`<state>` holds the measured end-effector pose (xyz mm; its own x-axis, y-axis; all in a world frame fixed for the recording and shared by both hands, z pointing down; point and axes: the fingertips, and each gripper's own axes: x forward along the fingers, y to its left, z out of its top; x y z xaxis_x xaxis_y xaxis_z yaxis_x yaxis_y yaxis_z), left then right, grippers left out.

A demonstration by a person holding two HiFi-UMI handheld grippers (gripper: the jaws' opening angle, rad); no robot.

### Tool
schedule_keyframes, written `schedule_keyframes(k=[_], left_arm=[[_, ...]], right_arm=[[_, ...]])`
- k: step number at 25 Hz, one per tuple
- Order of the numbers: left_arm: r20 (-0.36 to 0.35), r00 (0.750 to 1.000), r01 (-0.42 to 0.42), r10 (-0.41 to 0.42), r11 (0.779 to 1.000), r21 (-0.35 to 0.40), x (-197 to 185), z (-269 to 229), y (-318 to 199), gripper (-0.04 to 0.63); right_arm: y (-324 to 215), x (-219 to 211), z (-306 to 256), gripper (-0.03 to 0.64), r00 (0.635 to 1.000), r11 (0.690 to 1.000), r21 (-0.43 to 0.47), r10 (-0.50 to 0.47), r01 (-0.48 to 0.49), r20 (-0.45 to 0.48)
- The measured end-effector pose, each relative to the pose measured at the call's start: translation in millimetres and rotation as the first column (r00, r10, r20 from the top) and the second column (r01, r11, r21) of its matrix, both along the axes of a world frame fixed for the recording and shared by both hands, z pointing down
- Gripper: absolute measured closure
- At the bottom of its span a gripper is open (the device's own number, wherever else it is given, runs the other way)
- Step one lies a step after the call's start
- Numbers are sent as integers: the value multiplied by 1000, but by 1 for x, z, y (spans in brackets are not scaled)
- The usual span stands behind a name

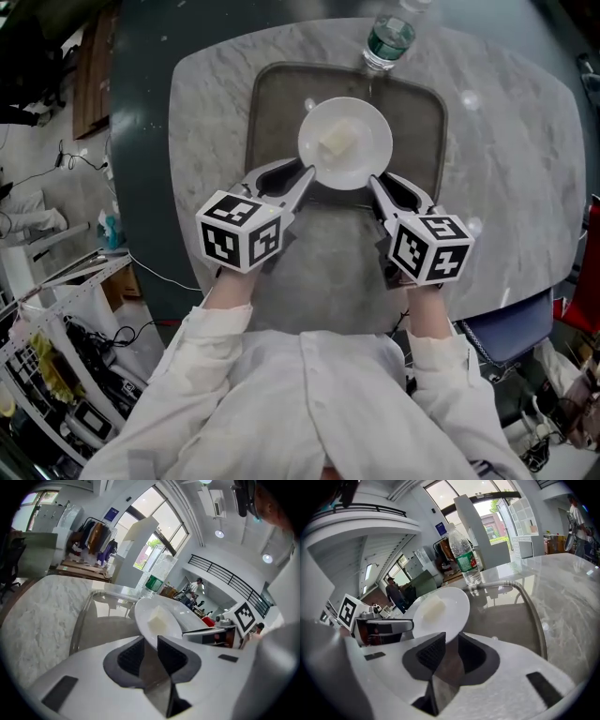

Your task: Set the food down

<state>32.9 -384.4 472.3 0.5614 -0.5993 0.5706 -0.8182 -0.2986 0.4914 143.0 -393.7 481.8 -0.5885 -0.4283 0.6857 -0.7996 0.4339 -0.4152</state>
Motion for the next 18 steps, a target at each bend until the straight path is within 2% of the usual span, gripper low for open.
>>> schedule_keyframes(k=[13,18], left_arm=[[125,987,-86,96,993,-81,3,19,-15,509],[147,982,-107,121,989,-99,2,24,-16,506]], right_arm=[[-11,2,17,563,996,998,-46,-57,53,-71],[-11,3,18,565,995,998,-41,-57,53,-84]])
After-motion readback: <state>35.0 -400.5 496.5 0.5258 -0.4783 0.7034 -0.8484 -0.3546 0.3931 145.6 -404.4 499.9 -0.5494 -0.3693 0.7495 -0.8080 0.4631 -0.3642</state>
